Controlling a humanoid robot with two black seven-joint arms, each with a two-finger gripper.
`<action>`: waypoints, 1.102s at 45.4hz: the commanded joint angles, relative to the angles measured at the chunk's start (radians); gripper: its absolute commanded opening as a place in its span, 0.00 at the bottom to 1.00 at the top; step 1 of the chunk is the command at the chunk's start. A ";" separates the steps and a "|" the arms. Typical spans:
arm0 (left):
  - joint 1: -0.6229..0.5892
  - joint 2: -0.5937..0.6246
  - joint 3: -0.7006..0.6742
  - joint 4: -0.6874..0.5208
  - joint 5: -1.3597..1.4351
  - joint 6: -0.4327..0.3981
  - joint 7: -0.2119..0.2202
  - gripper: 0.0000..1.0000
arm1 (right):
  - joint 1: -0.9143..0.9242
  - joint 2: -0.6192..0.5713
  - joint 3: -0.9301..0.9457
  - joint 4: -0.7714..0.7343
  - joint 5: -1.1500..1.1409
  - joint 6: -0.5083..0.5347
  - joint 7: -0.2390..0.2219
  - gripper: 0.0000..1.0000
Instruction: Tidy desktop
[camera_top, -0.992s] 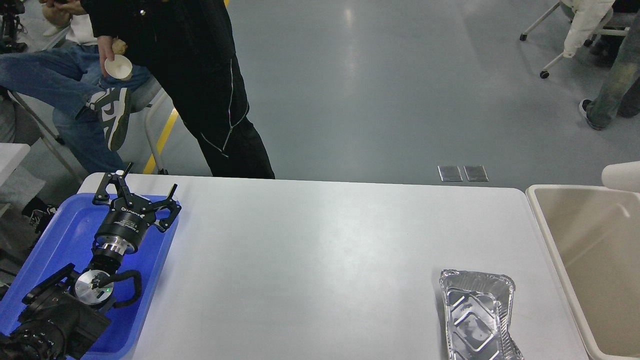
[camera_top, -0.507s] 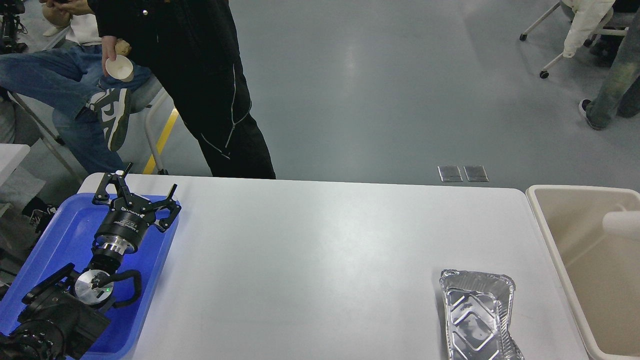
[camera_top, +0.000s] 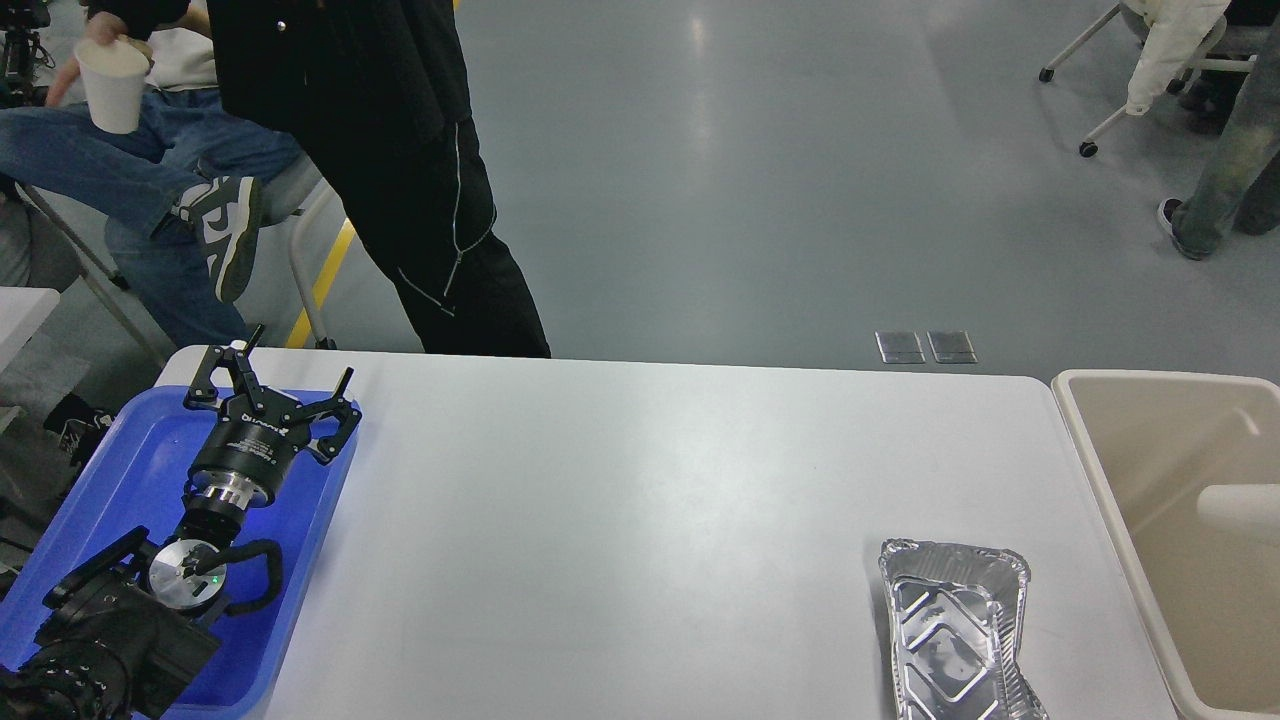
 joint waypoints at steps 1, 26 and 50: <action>0.000 0.000 0.000 0.000 0.000 0.000 0.000 1.00 | -0.016 0.016 0.010 -0.018 0.000 0.001 -0.009 0.00; 0.000 0.000 0.000 0.000 0.000 0.000 0.000 1.00 | -0.007 0.058 0.071 -0.117 0.000 -0.021 -0.003 0.98; 0.000 0.000 0.000 0.000 0.001 0.000 0.000 1.00 | -0.021 0.128 0.047 -0.204 -0.023 -0.007 -0.004 0.99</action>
